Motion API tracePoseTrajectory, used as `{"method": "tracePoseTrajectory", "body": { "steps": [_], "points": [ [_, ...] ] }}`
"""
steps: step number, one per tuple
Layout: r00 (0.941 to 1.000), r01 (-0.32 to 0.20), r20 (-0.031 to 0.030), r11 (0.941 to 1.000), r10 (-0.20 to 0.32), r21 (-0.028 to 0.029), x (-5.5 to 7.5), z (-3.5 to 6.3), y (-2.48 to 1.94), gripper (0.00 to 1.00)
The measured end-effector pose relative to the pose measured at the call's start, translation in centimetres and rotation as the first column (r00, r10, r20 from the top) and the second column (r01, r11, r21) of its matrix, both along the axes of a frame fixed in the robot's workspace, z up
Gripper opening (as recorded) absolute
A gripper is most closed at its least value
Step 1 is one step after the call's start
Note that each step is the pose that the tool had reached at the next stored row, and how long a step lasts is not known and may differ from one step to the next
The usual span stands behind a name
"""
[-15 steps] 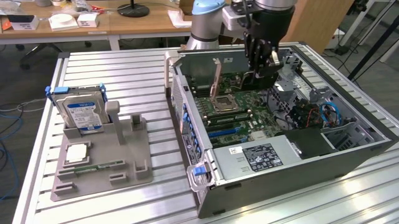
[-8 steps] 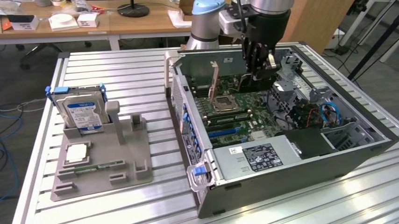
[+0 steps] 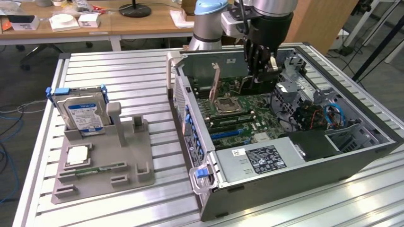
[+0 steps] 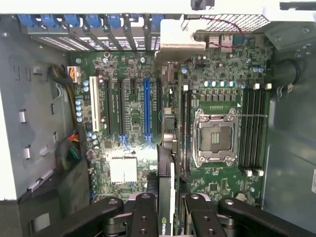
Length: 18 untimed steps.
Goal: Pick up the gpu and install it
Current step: 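Insert the gpu into the slot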
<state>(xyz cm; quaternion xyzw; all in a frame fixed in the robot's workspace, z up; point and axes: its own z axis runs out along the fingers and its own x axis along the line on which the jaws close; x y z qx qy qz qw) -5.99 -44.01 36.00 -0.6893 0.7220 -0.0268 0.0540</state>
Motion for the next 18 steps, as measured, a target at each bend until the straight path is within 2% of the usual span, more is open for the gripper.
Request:
{"method": "tracePoseTrajectory", "body": {
  "steps": [4, 9, 18],
  "points": [
    [1.0000, 0.004, -0.0002, 1.0000, -0.004, 0.0048, 0.0, -0.48, 0.00, 0.26],
    [1.0000, 0.004, 0.0000, 1.0000, -0.004, 0.0052, 0.0, -0.60, 0.00, 0.26],
    [1.0000, 0.006, -0.0002, 1.0000, -0.006, 0.0048, 0.0, -2.20, -0.01, 0.26]
  ]
}}
